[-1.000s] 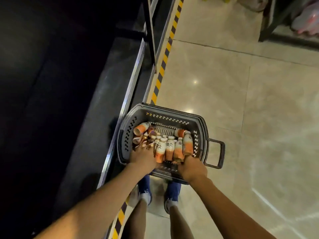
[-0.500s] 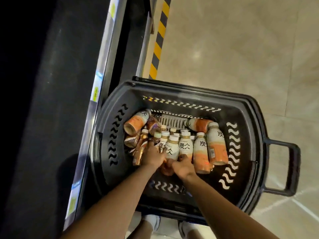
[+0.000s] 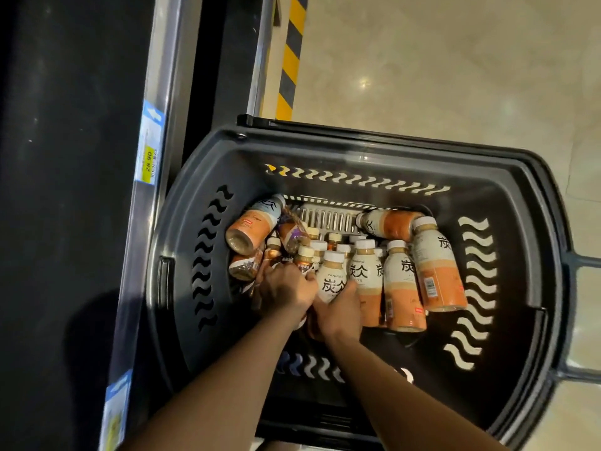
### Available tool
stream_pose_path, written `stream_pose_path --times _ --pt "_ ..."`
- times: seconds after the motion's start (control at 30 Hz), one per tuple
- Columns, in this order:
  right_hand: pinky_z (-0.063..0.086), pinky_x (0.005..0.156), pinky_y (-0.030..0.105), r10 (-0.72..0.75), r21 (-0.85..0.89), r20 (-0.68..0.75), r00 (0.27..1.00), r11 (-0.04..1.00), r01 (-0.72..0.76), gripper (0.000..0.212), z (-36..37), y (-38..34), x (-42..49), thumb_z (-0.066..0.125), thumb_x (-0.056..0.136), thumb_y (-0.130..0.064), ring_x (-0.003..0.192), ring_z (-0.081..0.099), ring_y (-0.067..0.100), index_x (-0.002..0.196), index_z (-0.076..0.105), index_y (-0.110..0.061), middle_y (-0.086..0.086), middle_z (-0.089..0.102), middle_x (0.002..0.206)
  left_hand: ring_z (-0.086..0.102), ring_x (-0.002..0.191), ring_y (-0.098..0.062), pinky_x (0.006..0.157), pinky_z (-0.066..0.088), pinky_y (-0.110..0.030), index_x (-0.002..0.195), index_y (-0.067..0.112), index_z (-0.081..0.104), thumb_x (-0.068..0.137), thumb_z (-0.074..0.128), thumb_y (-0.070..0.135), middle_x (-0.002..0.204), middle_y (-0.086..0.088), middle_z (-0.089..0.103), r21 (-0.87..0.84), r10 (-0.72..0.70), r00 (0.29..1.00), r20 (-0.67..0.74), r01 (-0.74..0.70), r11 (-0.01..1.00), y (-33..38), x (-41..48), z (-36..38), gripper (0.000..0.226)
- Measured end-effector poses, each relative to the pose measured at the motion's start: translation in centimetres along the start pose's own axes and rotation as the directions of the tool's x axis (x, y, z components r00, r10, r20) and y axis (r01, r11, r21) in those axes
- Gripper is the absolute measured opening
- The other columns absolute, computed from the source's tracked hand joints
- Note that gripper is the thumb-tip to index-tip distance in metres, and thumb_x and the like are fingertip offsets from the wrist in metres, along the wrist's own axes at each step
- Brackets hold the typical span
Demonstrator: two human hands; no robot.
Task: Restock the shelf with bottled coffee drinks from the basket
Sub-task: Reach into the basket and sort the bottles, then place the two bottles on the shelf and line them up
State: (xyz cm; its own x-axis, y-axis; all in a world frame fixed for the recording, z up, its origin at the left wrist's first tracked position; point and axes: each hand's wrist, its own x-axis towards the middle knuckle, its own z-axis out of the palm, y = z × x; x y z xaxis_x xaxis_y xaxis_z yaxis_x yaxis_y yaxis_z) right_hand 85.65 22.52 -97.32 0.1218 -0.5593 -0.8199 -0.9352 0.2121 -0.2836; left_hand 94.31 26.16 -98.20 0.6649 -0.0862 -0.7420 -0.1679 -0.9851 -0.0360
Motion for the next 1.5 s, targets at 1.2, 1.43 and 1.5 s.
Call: stream_pose_path --times 1.2,1.43,1.5 --pt "0.057 0.085 0.047 -0.506 0.272 0.002 0.863 0.83 0.486 0.047 -45.9 -17.5 -47.5 0.08 0.078 -0.032 0.091 0.067 0.018 0.113 0.048 -0.03 -0.002 0.067 0.103 0.07 0.095 -0.021 0.09 0.055 -0.046 0.11 0.028 0.062 0.08 0.08 0.025 0.101 -0.001 0.072 -0.95 0.156 0.986 -0.062 -0.106 0.294 -1.1 -54.3 -45.1 0.035" --pt "0.052 0.071 0.027 -0.76 0.201 0.191 0.621 0.65 0.733 0.047 -46.2 -20.4 -55.7 0.081 0.078 -0.029 0.087 0.065 0.007 0.111 0.048 -0.032 -0.01 0.066 0.098 0.071 0.088 -0.016 0.073 0.053 -0.029 0.102 0.025 0.062 0.079 0.08 0.022 0.094 0.0 0.073 -0.95 -0.049 0.961 -0.273 -0.262 0.17 -4.9 -63.2 -47.2 0.03" --pt "0.051 0.068 0.024 -0.814 0.205 0.226 0.535 0.576 0.791 0.045 -45.8 -21.4 -58.5 0.082 0.077 -0.028 0.083 0.066 0.006 0.107 0.048 -0.035 -0.008 0.067 0.097 0.07 0.085 -0.015 0.075 0.053 -0.031 0.098 0.023 0.062 0.079 0.079 0.025 0.09 0.0 0.071 -0.936 -0.134 0.933 -0.334 -0.312 0.161 -6.9 -65.8 -47.8 0.026"
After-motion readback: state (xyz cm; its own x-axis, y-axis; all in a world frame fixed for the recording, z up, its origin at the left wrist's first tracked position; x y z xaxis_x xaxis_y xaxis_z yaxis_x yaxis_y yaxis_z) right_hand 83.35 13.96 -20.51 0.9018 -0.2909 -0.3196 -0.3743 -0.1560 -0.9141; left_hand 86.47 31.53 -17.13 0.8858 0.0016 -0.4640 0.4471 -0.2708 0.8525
